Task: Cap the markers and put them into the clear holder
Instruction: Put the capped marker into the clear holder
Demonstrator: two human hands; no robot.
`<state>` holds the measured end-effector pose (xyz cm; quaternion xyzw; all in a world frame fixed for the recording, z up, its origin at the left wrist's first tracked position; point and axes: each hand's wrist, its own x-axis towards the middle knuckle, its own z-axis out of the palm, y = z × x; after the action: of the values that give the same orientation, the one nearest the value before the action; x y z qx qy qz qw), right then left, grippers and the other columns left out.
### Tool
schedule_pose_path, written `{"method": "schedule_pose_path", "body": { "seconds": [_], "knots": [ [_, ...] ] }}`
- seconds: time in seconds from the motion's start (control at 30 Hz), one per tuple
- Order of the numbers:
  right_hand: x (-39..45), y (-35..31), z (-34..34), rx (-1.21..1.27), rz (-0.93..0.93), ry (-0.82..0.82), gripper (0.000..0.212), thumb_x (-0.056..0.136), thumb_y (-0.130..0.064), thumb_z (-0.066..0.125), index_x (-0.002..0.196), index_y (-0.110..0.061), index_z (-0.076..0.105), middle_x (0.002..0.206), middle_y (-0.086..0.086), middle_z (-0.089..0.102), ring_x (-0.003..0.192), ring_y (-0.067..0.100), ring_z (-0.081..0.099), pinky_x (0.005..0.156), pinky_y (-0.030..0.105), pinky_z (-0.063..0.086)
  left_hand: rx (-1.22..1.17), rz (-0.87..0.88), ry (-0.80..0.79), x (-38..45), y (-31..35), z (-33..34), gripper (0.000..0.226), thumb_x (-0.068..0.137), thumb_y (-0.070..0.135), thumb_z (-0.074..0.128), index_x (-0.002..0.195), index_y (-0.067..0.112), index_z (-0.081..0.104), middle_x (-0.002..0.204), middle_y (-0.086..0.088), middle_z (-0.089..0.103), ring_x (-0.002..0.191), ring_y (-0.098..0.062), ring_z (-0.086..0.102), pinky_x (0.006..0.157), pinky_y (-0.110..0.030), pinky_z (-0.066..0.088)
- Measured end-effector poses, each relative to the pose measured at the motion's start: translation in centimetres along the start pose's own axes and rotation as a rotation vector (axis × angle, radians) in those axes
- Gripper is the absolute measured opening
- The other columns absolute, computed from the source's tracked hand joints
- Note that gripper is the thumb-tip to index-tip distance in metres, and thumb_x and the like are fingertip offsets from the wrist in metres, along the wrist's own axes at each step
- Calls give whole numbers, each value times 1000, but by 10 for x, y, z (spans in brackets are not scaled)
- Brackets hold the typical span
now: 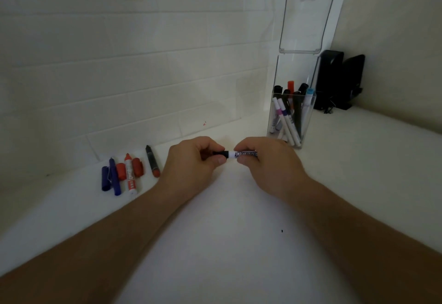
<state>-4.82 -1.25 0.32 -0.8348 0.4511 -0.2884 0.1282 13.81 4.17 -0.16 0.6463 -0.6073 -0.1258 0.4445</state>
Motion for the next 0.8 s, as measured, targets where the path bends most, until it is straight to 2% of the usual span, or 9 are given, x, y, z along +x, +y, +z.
{"method": "schedule_pose_path", "body": {
  "seconds": [0.13, 0.27, 0.37, 0.43, 0.5, 0.6, 0.7, 0.8],
  "knots": [
    [-2, 0, 3, 18, 24, -22, 14, 96, -35, 63, 108, -39, 69, 96, -11, 71, 89, 13, 63, 82, 39, 54, 43, 16, 10, -2, 3, 0, 15, 80, 20, 82, 86, 32, 77, 76, 20, 71, 79, 5, 63, 65, -4, 41],
    [-2, 3, 5, 43, 6, -91, 19, 96, -44, 56, 111, -43, 67, 103, -15, 70, 96, 9, 63, 88, 42, 53, 59, 25, -45, -7, 7, 2, 13, 79, 25, 82, 85, 34, 75, 77, 22, 70, 81, 12, 62, 69, -2, 41],
    [-2, 1, -2, -102, -76, -85, 27, 99, -47, 48, 122, -52, 59, 105, -19, 68, 104, 13, 59, 96, 49, 44, 19, 12, -35, -9, 11, 4, 17, 76, 32, 84, 85, 33, 69, 77, 16, 71, 76, 8, 63, 66, -6, 44],
    [-3, -4, -9, -246, -124, -48, 31, 102, -48, 46, 131, -55, 53, 111, -19, 68, 113, 16, 53, 101, 47, 35, -59, -21, 8, -7, 11, 2, 24, 75, 36, 85, 84, 31, 63, 76, 13, 71, 73, 5, 64, 65, -8, 46],
    [-6, -14, -13, -397, -166, 4, 30, 104, -47, 43, 132, -53, 51, 113, -17, 68, 114, 19, 51, 97, 44, 33, -63, -28, 9, -6, 10, 0, 24, 77, 41, 81, 80, 29, 61, 73, 10, 70, 69, -2, 65, 64, -17, 51],
    [-8, -26, -12, -514, -203, 17, 20, 105, -43, 40, 123, -46, 49, 103, -12, 67, 106, 22, 52, 90, 44, 34, -32, -4, -10, -5, 9, -2, 23, 82, 43, 75, 76, 27, 60, 70, 5, 69, 69, -11, 65, 68, -32, 55],
    [-1, -30, -20, -533, -246, -66, 14, 105, -39, 44, 117, -40, 51, 93, -10, 62, 98, 21, 56, 83, 39, 39, -85, 40, 3, -5, 9, -4, 19, 88, 42, 69, 79, 29, 59, 74, 5, 69, 70, -10, 64, 69, -33, 55],
    [14, -35, -44, -307, -183, -137, 18, 104, -30, 49, 119, -33, 59, 97, -7, 56, 89, 14, 55, 71, 27, 40, -185, 98, 29, -6, 10, -5, 8, 96, 41, 57, 94, 33, 59, 88, 11, 71, 83, -4, 66, 75, -29, 54]
  ]
}}
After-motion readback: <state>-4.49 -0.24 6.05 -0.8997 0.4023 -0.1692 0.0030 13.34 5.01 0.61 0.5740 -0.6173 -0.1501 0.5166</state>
